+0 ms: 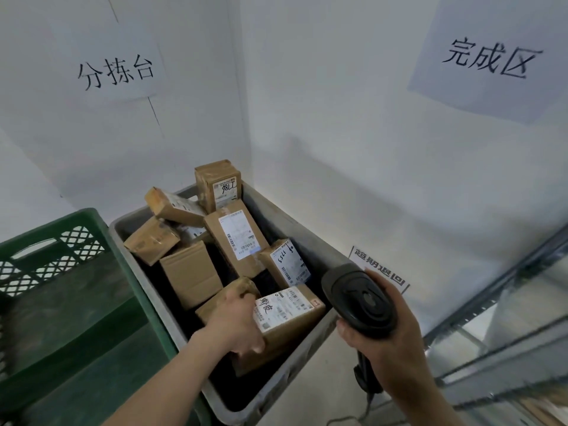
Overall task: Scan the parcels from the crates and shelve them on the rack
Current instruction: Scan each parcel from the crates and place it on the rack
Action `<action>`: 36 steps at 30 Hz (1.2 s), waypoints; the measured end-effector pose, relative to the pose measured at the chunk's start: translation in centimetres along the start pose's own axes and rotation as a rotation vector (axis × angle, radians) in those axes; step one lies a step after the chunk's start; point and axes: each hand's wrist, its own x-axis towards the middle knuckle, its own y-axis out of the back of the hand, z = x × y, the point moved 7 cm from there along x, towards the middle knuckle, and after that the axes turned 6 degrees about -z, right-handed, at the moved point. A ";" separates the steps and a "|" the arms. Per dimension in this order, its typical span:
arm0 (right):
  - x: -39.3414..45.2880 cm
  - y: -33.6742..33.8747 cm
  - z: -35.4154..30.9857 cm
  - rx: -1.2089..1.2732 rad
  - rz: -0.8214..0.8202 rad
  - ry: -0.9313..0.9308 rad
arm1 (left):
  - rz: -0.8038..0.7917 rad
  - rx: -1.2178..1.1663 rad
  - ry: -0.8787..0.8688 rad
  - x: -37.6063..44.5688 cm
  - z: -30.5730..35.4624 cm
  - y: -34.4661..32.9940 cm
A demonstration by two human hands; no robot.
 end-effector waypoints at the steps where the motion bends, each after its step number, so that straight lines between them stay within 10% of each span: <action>1: 0.2 -0.2 -0.2 -0.012 0.001 0.010 | 0.071 0.045 -0.054 -0.2 0.5 1.9; 9: 1.2 -3.0 -2.2 -0.106 -0.175 0.069 | 0.453 0.270 -0.380 -2.0 0.7 13.3; 36: -0.6 -9.6 -4.1 -0.345 -0.313 0.098 | 0.568 0.259 -0.566 -3.6 -3.7 16.4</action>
